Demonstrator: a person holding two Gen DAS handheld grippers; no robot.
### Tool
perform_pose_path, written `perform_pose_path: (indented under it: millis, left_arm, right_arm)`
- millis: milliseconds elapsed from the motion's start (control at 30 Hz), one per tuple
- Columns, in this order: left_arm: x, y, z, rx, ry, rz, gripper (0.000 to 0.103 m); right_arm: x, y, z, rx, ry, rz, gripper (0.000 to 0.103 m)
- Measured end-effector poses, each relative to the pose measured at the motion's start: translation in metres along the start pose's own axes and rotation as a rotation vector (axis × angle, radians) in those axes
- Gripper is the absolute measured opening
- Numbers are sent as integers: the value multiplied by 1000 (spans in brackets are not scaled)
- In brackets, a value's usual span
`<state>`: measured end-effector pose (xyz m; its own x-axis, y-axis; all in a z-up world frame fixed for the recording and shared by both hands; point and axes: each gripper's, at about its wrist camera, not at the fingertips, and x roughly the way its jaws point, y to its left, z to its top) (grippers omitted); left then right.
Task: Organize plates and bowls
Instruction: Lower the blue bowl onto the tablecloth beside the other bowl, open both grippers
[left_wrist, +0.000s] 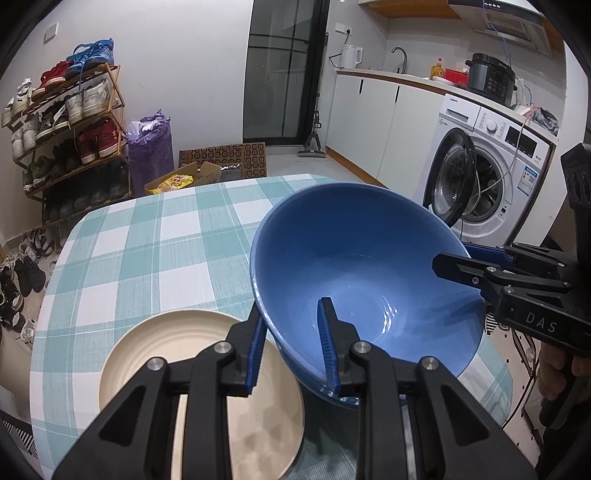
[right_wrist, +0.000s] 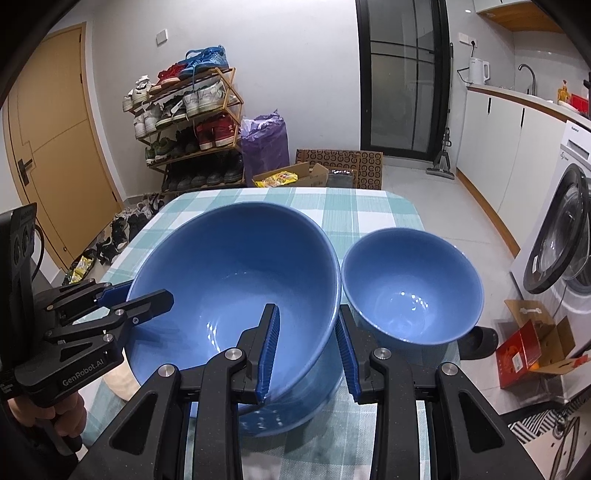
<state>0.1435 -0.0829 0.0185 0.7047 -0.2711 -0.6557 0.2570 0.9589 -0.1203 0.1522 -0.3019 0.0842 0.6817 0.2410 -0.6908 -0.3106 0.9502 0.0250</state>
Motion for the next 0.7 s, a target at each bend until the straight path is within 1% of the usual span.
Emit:
perform_pose_path:
  millis: [400, 700]
  left_arm:
    - [9, -1, -10, 4, 32, 3, 25]
    - [16, -2, -13, 11, 56, 6, 25]
  right_arm:
    - [11, 4, -14, -3, 36, -5, 32]
    - [21, 5, -16, -21, 60, -28, 32]
